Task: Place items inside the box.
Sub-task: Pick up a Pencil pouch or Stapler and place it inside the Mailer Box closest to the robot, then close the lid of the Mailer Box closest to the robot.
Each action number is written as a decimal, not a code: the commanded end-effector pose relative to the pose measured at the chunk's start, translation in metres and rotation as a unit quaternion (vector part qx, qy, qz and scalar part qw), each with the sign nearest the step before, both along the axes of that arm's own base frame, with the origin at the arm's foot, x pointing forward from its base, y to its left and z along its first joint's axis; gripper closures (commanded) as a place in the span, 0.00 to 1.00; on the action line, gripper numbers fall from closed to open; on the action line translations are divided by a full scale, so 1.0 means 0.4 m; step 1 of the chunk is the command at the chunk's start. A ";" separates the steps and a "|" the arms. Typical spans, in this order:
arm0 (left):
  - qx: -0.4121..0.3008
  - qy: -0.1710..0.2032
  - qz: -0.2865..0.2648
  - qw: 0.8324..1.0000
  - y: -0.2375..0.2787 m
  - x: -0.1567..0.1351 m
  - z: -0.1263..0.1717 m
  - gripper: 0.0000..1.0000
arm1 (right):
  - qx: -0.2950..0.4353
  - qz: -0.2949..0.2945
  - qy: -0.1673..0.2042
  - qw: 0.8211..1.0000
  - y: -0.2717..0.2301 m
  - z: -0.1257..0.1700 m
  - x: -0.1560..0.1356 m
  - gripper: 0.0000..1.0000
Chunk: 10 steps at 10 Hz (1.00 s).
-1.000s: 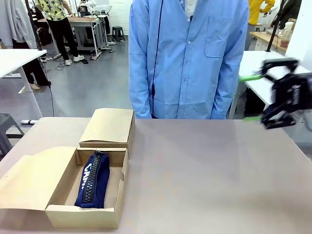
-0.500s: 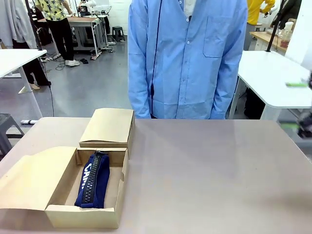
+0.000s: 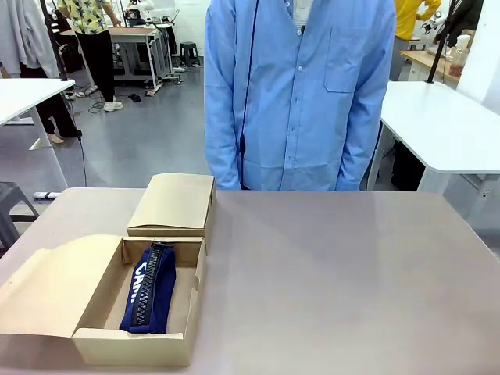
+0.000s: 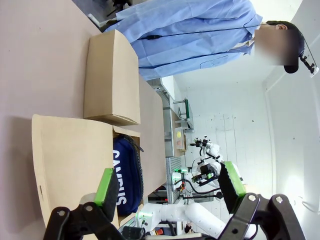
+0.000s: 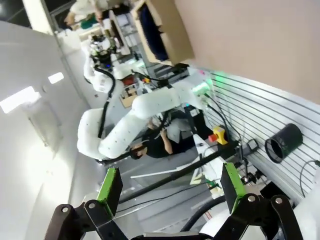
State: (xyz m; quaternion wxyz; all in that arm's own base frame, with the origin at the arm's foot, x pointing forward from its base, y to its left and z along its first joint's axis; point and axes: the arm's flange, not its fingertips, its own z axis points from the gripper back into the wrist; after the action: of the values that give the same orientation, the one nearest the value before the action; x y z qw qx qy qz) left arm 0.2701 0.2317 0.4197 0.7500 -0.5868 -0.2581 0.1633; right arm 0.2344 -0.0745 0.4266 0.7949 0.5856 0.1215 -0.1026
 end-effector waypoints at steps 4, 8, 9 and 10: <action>-0.001 -0.011 -0.001 1.000 -0.002 -0.004 0.000 0.00 | 0.041 -0.024 -0.012 0.999 0.004 0.015 0.023 0.00; 0.000 0.000 0.000 1.000 0.000 0.000 0.000 0.00 | 0.041 -0.024 -0.012 0.999 0.004 0.015 0.023 0.00; 0.052 -0.072 -0.063 0.994 -0.045 0.053 0.011 0.00 | 0.041 -0.024 -0.012 0.999 0.004 0.015 0.023 0.00; 0.132 -0.170 -0.173 0.961 -0.130 0.123 -0.001 0.00 | 0.041 -0.024 -0.012 0.999 0.004 0.015 0.023 0.00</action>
State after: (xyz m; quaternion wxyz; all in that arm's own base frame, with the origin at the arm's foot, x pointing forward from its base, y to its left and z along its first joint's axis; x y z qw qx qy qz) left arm 0.2899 0.2055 0.4240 0.7740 -0.5699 -0.2688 0.0623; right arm 0.2432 -0.0724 0.4306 0.7727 0.6165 0.1042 -0.1094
